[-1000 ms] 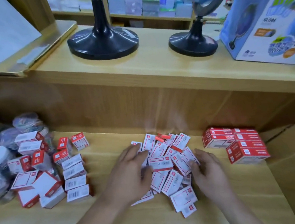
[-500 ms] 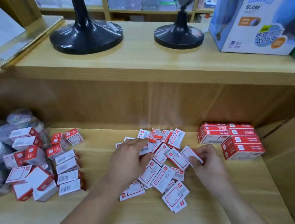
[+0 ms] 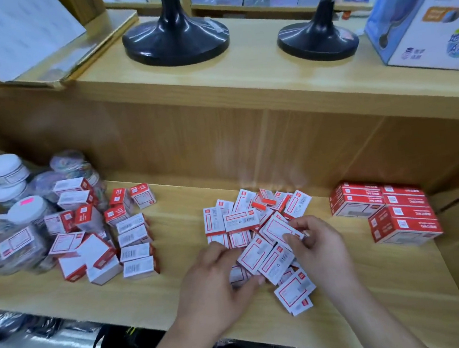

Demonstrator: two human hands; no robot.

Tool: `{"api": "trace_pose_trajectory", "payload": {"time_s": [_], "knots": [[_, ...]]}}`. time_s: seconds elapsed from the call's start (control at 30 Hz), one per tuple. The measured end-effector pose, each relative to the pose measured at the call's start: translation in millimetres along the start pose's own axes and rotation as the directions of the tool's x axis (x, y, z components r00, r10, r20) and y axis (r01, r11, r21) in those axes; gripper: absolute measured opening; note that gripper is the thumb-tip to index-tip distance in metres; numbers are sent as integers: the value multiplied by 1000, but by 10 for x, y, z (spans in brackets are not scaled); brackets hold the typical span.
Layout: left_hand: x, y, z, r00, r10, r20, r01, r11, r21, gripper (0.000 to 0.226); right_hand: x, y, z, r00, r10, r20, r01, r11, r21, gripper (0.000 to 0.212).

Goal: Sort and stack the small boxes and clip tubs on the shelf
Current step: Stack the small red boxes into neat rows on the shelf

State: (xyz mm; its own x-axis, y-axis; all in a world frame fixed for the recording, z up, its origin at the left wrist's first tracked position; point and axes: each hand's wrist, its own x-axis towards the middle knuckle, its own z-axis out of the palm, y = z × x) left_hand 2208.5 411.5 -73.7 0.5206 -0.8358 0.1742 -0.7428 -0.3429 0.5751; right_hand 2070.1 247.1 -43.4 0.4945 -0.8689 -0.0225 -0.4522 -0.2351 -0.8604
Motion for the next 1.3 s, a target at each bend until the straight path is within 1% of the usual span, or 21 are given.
{"api": "trace_pose_trajectory", "payload": {"time_s": [0.07,0.13,0.2,0.27,0.3,0.37,0.43,0.53,0.63,0.73,0.83,0.9,0.93,1.0,1.03,1.1,1.17,1.2,1.3], "knots": [[38,71,31,999,27,25,-29,997,77,53,-1,12,8,997,-51,-54,49,998,-42,20],[62,102,30,1000,10,27,-12,995,98,49,4,17,-10,993,-100,-58,97,993,-60,18],[35,77,-22,1000,-15,-19,17,998,67,42,34,16,-32,991,-132,-6,130,984,-123,17],[0,12,-136,994,-30,-103,34,999,39,36,82,12,-42,988,-140,71,153,959,-237,19],[-12,-39,-207,988,-42,-151,47,999,28,35,108,-6,-37,984,-151,99,174,939,-298,21],[-1,-150,-336,973,-94,-213,97,995,3,34,159,-51,-8,973,-174,150,220,890,-400,32],[51,-231,-401,970,-111,-217,122,992,42,34,199,-106,36,973,-138,186,214,847,-486,48],[120,-277,-344,982,-112,-153,131,984,124,33,254,-192,110,978,-61,198,172,770,-614,65],[155,-289,-246,986,-136,-93,151,972,178,38,298,-261,162,984,-22,177,137,726,-674,72],[164,-316,-229,985,-140,-102,157,972,174,42,314,-305,167,982,5,191,134,695,-706,73],[155,-357,-245,988,-83,-126,103,982,157,49,335,-342,118,977,60,203,98,723,-684,72],[144,-369,-230,992,-22,-128,37,993,113,51,381,-306,82,974,92,209,53,798,-600,76],[144,-360,-218,993,-3,-119,12,997,82,52,400,-271,66,970,97,224,31,860,-509,77],[159,-332,-198,995,12,-100,-9,999,38,54,400,-217,32,958,108,267,-35,964,-263,76],[180,-318,-190,995,20,-96,-17,999,29,55,374,-201,4,953,103,285,-61,987,-152,75],[263,-297,-187,995,28,-94,-27,1000,7,54,306,-159,-79,958,53,282,-51,999,-17,75],[402,-299,-198,996,28,-87,-30,999,-22,52,242,-88,-167,970,4,243,-5,1000,4,79],[489,-301,-205,997,40,-70,-41,999,-14,51,229,-40,-200,976,-8,217,13,1000,-20,82],[743,-279,-174,995,82,54,-87,993,82,50,199,70,-266,983,-26,181,43,995,-90,84]]}}
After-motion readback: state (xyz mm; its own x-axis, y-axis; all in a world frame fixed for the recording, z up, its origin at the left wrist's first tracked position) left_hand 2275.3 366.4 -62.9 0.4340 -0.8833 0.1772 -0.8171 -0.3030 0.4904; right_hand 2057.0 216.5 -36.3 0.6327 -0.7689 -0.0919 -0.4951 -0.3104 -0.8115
